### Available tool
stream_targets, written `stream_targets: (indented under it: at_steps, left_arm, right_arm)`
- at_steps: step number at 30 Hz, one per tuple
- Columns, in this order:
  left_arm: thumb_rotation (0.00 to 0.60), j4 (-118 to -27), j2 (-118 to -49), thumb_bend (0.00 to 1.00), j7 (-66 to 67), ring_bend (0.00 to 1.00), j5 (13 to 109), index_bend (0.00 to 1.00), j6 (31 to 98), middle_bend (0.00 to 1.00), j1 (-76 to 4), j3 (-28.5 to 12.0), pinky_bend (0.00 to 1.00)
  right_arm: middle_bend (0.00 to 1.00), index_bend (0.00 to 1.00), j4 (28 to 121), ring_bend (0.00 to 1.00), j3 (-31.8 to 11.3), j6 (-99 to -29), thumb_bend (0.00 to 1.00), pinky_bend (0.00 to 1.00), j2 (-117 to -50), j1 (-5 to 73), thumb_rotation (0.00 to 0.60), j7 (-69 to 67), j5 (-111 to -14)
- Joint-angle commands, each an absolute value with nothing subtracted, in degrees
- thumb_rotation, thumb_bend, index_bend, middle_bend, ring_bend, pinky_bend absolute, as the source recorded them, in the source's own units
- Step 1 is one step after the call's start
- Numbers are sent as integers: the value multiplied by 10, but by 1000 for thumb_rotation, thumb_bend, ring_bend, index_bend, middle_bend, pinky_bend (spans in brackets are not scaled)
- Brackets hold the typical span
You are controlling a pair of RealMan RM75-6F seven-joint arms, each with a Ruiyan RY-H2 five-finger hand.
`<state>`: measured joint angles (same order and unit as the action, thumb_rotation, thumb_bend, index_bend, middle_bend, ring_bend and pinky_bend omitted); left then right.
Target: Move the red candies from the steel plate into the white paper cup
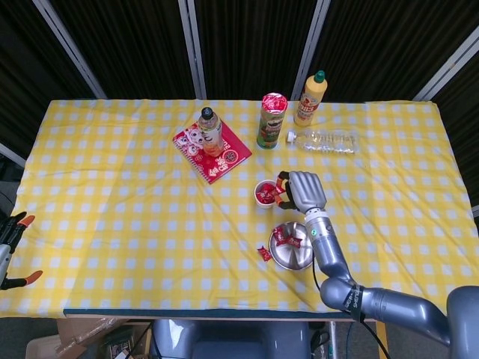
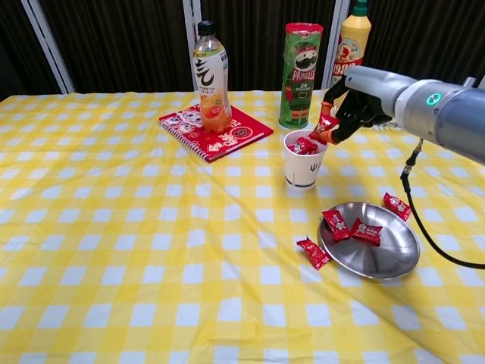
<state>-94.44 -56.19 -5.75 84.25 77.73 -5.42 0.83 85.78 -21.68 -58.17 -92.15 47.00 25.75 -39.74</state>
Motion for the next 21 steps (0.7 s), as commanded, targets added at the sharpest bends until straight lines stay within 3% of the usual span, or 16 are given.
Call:
stream_targets:
  at_steps: [1, 7, 21]
  left_arm:
    - [600, -945, -561, 19, -59, 0, 842, 0, 776, 0, -55, 9, 0]
    - [600, -946, -559, 19, -61, 0, 842, 0, 775, 0, -55, 9, 0]
    - [600, -941, -561, 19, -69, 0, 847, 0, 784, 0, -52, 9, 0]
  right_arm:
    - [824, 520, 837, 854, -212, -572, 480, 972, -935, 479, 600, 259, -388]
    - [823, 341, 823, 855, -206, -574, 356, 972, -945, 484, 600, 258, -393]
    - [823, 315, 936, 855, -183, -644, 348, 972, -896, 448, 600, 264, -432]
